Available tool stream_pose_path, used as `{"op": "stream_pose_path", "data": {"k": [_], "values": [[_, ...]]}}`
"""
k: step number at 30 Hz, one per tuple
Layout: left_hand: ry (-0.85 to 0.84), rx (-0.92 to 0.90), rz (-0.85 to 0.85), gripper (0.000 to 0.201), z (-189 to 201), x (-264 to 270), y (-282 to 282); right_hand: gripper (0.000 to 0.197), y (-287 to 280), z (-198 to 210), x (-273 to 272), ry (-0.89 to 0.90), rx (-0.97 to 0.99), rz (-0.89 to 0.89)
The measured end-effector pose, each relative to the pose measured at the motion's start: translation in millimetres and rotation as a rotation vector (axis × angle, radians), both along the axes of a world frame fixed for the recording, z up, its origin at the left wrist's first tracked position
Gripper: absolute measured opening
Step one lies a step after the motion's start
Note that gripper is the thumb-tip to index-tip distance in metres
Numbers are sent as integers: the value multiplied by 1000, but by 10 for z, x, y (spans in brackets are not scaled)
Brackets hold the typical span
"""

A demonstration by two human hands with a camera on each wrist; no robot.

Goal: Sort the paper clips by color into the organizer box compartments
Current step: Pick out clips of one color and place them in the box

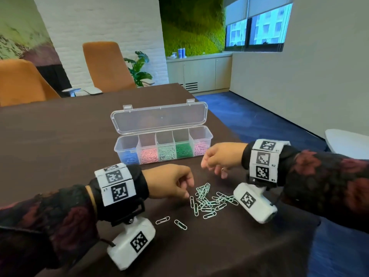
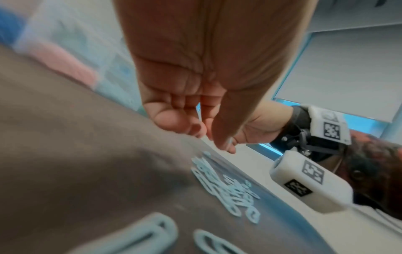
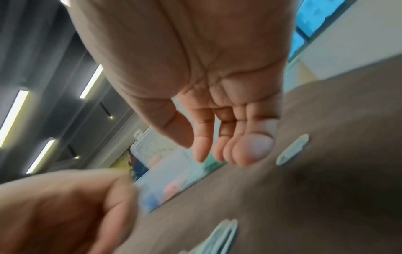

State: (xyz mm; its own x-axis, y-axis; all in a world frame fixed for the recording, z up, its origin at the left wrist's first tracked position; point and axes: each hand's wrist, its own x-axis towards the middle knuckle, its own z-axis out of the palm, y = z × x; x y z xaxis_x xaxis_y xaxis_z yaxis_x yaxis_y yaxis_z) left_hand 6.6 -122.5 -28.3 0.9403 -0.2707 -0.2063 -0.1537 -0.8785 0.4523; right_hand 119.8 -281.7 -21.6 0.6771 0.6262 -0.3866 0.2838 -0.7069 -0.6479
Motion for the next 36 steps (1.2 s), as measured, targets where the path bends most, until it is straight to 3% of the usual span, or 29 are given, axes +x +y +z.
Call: {"op": "stream_pose_path", "data": {"k": [3,6,10,13,16,18,22,27,29,33,36], "values": [[21,228,-61,38,103,-209,284,12,-44,37,261,-181,-46,-84],[171,373,-72,44,13,-434,388,22,13,-70,323,-182,-234,-28],[97,334,-79,34,-105,-505,274,22,233,-131,49,-144,-166,142],[69,341,-110,21,-149,-436,119,14,296,-179,-207,-8,-71,255],[64,354,-145,14,-167,-338,-1,16,177,-168,-283,119,71,196],[58,343,-154,14,-160,-257,-54,14,19,-80,-221,12,101,132],[9,317,-117,19,-136,-70,-134,15,-412,47,-57,-290,-128,114],[14,317,-86,50,-130,117,-170,44,-747,1,-118,-161,-414,87],[59,303,-138,54,-116,185,-239,49,-710,-36,-197,-138,-421,100],[124,273,-263,41,-34,219,-387,48,-464,-85,-392,-131,-339,164],[165,281,-304,46,6,124,-322,50,-284,-121,-552,-242,-334,262]]}}
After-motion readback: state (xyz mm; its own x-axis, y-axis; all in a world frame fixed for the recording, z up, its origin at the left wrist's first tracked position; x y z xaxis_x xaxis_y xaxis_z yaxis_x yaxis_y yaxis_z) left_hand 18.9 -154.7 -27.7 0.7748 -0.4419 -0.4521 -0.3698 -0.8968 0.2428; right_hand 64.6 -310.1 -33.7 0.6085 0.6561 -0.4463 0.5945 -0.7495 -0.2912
